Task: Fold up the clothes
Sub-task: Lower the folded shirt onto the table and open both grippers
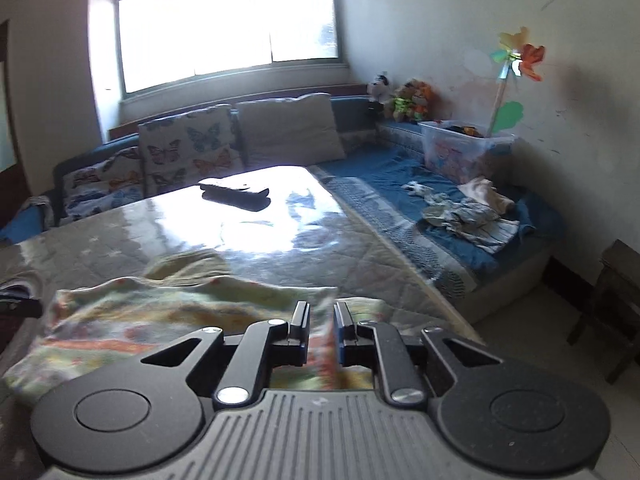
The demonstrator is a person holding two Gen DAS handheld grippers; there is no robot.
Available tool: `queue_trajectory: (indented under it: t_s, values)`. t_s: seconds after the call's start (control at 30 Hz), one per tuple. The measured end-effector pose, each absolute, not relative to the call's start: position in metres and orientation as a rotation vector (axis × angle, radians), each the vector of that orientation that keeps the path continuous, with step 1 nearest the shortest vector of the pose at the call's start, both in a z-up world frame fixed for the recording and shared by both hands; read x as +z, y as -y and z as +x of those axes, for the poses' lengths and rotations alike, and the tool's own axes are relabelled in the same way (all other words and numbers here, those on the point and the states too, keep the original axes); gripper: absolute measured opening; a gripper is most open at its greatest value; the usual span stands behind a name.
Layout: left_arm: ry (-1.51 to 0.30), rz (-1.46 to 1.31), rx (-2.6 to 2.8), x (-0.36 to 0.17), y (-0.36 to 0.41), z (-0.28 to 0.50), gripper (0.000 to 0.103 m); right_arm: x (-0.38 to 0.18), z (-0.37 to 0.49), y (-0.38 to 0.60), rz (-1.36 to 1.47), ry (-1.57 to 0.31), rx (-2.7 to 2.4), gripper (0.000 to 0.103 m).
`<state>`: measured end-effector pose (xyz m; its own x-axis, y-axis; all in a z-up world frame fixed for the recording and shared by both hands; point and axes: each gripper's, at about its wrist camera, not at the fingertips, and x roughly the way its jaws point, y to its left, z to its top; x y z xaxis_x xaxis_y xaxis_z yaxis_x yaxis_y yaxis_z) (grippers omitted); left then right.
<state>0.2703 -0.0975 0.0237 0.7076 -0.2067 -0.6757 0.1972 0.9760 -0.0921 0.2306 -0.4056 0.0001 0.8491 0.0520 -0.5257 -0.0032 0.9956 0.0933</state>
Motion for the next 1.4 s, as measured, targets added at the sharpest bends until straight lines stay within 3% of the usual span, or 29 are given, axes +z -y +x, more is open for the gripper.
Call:
queue_trajectory:
  t_s: [0.4,0.6,0.83,0.9,1.03,1.13,1.3,1.4]
  values:
    - [-0.771,0.091,-0.355,0.003,0.13,0.238,0.047,-0.026,0.212,0.375,0.037,-0.624,0.128,0.037]
    - [-0.764,0.075,-0.345,0.0,0.126,0.232,0.048,-0.028,0.181,0.391,0.025,-0.607,0.069,0.038]
    - [-0.763,0.07,-0.334,0.001,0.12,0.22,0.05,-0.024,0.159,0.387,-0.025,-0.579,0.021,0.048]
    - [-0.761,0.068,-0.329,0.002,0.118,0.215,0.059,-0.02,0.156,0.386,-0.014,-0.567,0.022,0.053]
    - [-0.774,0.056,-0.317,0.002,0.111,0.207,0.067,-0.016,0.148,0.379,0.013,-0.543,0.014,0.076]
    - [-0.781,0.051,-0.312,-0.001,0.106,0.2,0.073,-0.015,0.143,0.373,0.025,-0.544,0.015,0.084]
    - [-0.779,0.056,-0.298,-0.003,0.099,0.187,0.096,-0.015,0.136,0.366,0.057,-0.54,0.014,0.096]
    - [-0.773,0.055,-0.285,-0.003,0.095,0.181,0.103,-0.014,0.132,0.36,0.06,-0.541,0.017,0.103]
